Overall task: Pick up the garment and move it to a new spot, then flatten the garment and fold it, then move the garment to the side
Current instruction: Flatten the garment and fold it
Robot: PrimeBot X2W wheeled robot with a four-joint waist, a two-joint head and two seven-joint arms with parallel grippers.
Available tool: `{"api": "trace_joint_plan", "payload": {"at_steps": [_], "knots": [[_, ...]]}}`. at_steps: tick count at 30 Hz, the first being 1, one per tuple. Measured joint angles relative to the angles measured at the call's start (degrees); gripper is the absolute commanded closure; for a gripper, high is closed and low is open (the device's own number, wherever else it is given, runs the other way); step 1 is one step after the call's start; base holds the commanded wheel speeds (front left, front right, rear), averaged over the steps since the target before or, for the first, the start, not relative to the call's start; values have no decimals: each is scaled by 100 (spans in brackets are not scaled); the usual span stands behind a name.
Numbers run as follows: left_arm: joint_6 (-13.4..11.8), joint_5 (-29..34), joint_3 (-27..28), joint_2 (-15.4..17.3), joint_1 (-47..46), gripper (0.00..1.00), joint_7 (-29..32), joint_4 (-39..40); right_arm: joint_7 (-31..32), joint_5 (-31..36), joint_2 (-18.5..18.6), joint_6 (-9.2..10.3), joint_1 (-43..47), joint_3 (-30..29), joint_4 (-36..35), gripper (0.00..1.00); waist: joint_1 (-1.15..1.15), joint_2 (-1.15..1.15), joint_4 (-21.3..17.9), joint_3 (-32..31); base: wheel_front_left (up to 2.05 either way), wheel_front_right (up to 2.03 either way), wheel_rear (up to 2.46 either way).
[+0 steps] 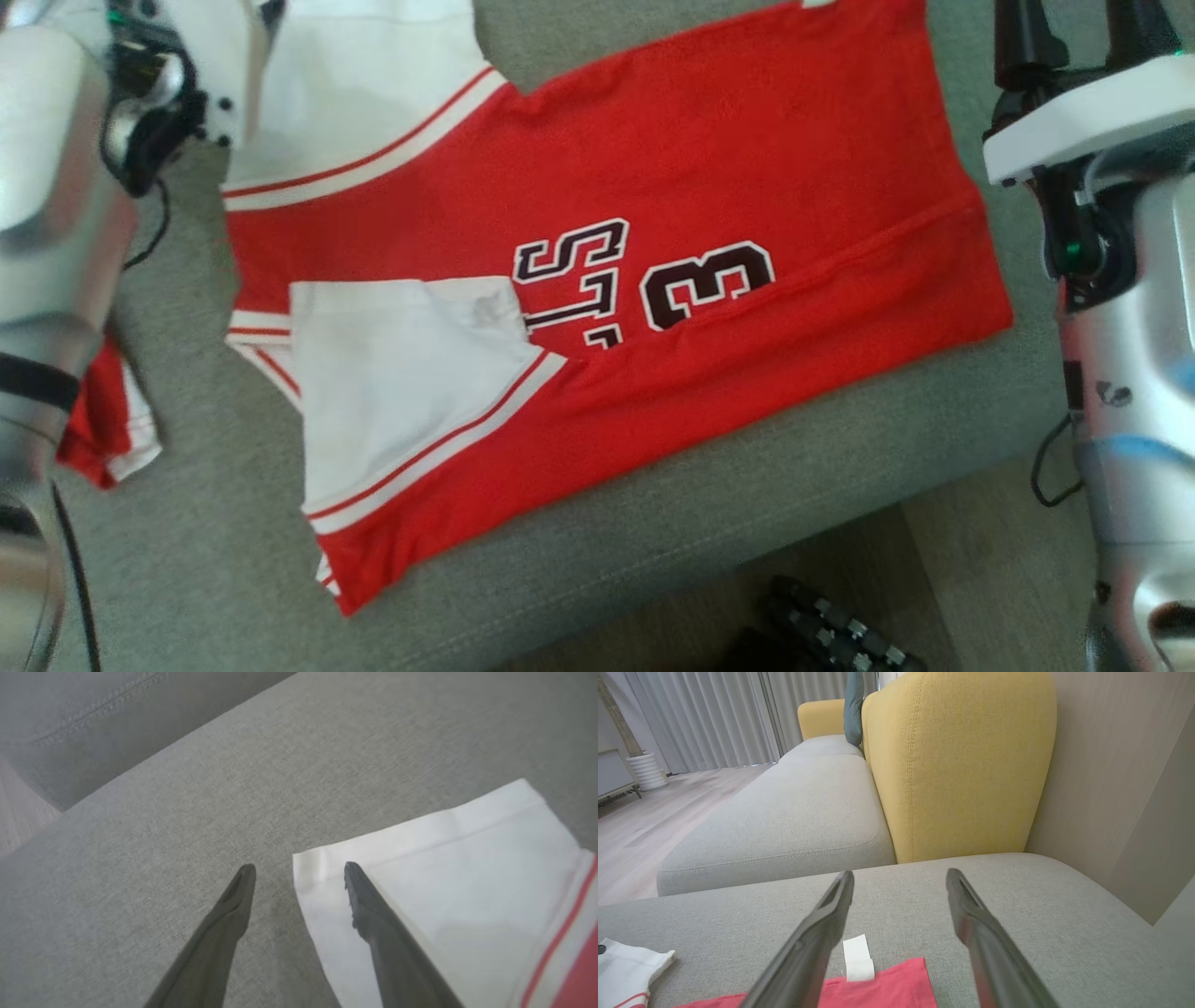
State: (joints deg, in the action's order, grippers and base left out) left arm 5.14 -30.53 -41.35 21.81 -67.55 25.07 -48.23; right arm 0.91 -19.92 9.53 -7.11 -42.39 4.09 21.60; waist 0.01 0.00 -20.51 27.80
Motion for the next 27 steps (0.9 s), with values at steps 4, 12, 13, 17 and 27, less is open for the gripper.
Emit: {"api": "trace_joint_plan", "payload": {"at_steps": [4, 12, 13, 17, 27], "knots": [[44, 73, -53, 22, -97, 0, -96, -348, -62, -34, 1, 0, -68, 76, 48, 0, 0, 0, -114, 95, 0, 0, 0], [143, 67, -91, -62, -375, 0, -272, -876, -148, -76, 5, 0, -76, 121, 179, 0, 0, 0, -222, 167, 0, 0, 0], [143, 36, -93, -108, -381, 21, -263, -928, -148, -76, 8, 0, -76, 116, 207, 0, 0, 0, -217, 155, 0, 0, 0], [199, -207, -130, -287, -375, 100, -140, -1003, -147, -76, 53, 0, -76, 21, 346, 0, 0, 0, -165, 94, 0, 0, 0], [201, -599, -55, -627, -265, 100, -939, -843, -5, -34, 357, 0, -303, -85, 737, 0, 0, 0, 222, -134, 0, 0, 0]]}}
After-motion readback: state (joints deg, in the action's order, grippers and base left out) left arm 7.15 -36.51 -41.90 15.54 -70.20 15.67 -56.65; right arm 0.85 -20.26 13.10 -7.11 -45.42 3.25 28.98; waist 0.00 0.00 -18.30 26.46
